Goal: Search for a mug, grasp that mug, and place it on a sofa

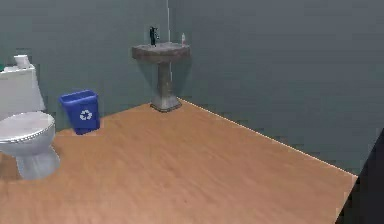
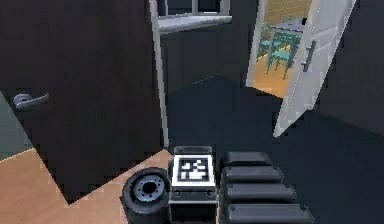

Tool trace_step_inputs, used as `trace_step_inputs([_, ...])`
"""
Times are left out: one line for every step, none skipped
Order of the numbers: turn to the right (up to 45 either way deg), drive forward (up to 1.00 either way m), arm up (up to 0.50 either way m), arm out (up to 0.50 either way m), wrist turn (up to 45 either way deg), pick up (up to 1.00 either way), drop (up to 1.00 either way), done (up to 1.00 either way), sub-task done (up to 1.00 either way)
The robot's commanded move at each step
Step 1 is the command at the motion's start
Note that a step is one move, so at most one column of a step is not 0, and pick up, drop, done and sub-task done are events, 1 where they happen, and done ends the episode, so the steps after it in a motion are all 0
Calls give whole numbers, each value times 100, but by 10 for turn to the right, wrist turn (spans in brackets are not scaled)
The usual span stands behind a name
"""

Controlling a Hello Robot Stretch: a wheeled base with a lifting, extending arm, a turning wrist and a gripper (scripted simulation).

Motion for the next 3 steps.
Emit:
trace_step_inputs([450, 0, 0, 0, 0, 0, 0, 0, 0])
trace_step_inputs([0, 5, 0, 0, 0, 0, 0, 0, 0])
trace_step_inputs([-450, 0, 0, 0, 0, 0, 0, 0, 0])
